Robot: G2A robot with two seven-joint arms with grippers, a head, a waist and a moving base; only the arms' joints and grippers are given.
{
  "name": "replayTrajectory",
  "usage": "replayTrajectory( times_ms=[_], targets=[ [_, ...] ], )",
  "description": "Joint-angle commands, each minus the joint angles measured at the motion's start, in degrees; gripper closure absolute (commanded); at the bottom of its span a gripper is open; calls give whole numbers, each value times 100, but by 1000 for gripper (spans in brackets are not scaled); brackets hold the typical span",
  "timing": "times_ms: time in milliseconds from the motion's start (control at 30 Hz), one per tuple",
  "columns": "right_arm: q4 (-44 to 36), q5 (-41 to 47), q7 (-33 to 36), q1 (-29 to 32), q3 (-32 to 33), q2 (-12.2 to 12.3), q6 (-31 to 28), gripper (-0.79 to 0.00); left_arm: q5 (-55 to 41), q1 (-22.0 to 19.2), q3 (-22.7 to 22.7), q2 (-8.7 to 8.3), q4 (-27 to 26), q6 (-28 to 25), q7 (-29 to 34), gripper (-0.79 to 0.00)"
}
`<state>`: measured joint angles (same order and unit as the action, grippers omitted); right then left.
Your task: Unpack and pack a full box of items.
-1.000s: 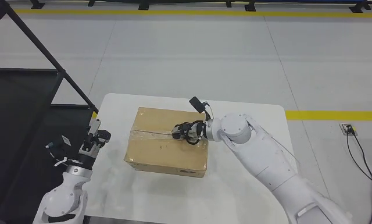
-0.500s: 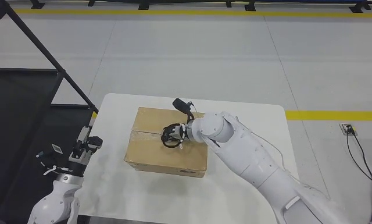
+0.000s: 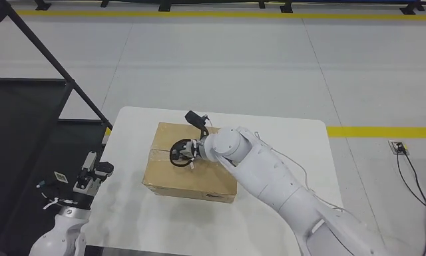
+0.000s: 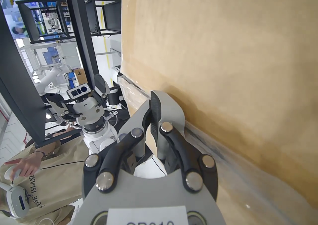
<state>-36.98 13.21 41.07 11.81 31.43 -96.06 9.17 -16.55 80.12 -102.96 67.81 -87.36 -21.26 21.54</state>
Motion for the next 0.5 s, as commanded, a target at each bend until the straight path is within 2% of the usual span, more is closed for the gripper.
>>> replayTrajectory(
  times_ms=[0, 233, 467],
  targets=[
    [159, 43, 12, -24, -25, -90, -80, 0, -23, 18, -7, -2, 1, -8, 23, -785],
    [570, 13, 192, -123, -128, -350, -215, 0, -24, 24, 11, -11, 12, -1, 141, -785],
    [730, -99, 234, -141, -94, -458, -381, 0, 22, -42, 103, -16, -12, 33, 219, -785]
  ],
)
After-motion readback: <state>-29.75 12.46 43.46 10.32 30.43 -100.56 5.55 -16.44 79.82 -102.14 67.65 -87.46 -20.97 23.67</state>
